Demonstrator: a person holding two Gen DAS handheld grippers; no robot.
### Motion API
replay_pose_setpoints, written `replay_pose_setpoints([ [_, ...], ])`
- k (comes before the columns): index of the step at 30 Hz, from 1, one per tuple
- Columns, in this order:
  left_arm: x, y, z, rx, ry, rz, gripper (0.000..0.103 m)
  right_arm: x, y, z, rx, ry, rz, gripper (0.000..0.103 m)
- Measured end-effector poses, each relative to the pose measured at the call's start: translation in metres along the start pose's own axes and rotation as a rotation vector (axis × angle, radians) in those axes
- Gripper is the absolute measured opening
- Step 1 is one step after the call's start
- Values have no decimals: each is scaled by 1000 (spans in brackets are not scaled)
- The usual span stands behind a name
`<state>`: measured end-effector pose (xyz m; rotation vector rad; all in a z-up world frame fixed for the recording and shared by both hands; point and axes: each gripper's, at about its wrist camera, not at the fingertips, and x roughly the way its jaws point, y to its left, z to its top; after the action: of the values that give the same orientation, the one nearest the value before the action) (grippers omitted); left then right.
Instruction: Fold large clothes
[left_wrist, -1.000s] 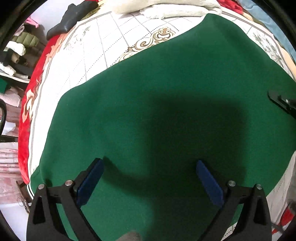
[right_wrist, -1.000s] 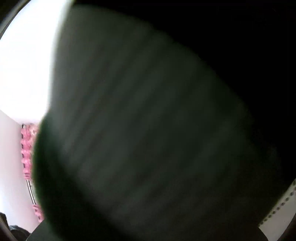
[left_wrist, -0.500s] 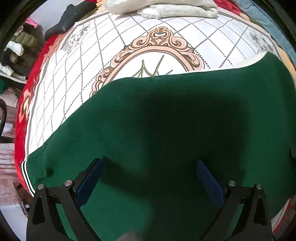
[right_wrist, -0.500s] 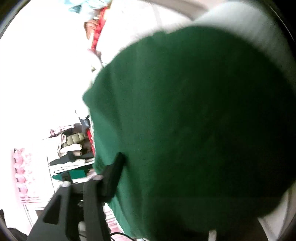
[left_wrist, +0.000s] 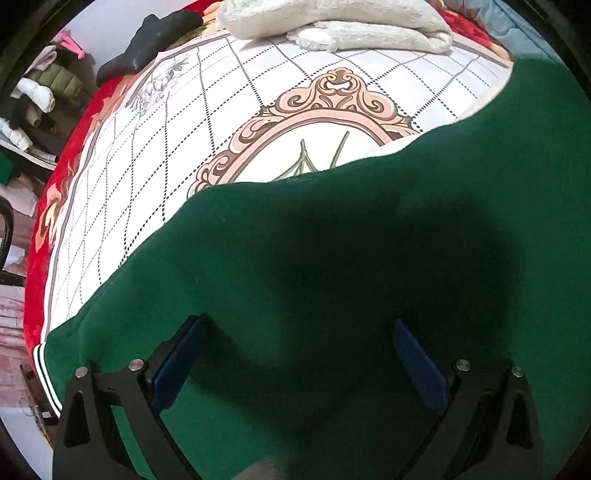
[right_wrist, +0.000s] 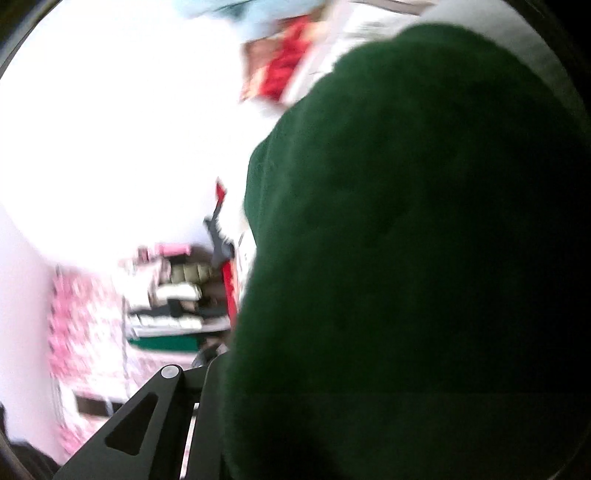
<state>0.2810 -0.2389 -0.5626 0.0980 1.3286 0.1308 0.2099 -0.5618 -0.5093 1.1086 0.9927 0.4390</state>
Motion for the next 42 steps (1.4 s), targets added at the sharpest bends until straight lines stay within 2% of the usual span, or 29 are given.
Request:
replay_pose_setpoints([
  [2,-1,7,-4,-26,-7,-28,103,6,32,-9,-82,26,-25,19],
  [6,-11,31,-8,-121,37,-85,103,18,90,-35,-249,63,-99,18],
  [9,-42,75,-25,-225,11,-110,103,25,131,-62,-360,79,-148,18],
  [13,-88,147,-68,-350,-21,-71,103,45,180,-111,-525,124,-231,18],
  [17,-126,220,-128,-453,-25,29,103,86,230,-188,-755,205,-315,18],
  [20,-139,278,-171,-545,-11,85,103,121,250,-244,-898,281,-338,18],
  [21,-139,295,-185,-575,-3,99,103,142,254,-275,-961,332,-344,18],
  [24,-144,337,-225,-667,20,143,103,186,249,-348,-1114,448,-367,18],
  [27,-144,362,-264,-736,48,189,103,232,223,-423,-1209,598,-414,19],
  [28,-145,372,-279,-762,62,202,103,244,213,-441,-1225,641,-435,20],
  [29,-144,380,-284,-778,70,208,103,261,195,-465,-1217,729,-476,22],
  [30,-148,389,-296,-801,73,220,103,271,183,-481,-1206,778,-507,29],
  [32,-154,402,-302,-825,71,235,103,274,177,-500,-1191,813,-520,47],
  [33,-165,407,-308,-839,63,240,103,271,180,-504,-1180,823,-509,62],
  [34,-176,408,-311,-845,49,244,103,265,186,-509,-1155,849,-482,71],
  [38,-208,415,-306,-830,-7,244,103,231,209,-510,-1078,913,-423,72],
  [39,-216,413,-301,-821,-24,238,103,216,216,-507,-1037,946,-398,73],
  [42,-228,396,-273,-753,-67,197,103,182,228,-486,-918,956,-352,73],
])
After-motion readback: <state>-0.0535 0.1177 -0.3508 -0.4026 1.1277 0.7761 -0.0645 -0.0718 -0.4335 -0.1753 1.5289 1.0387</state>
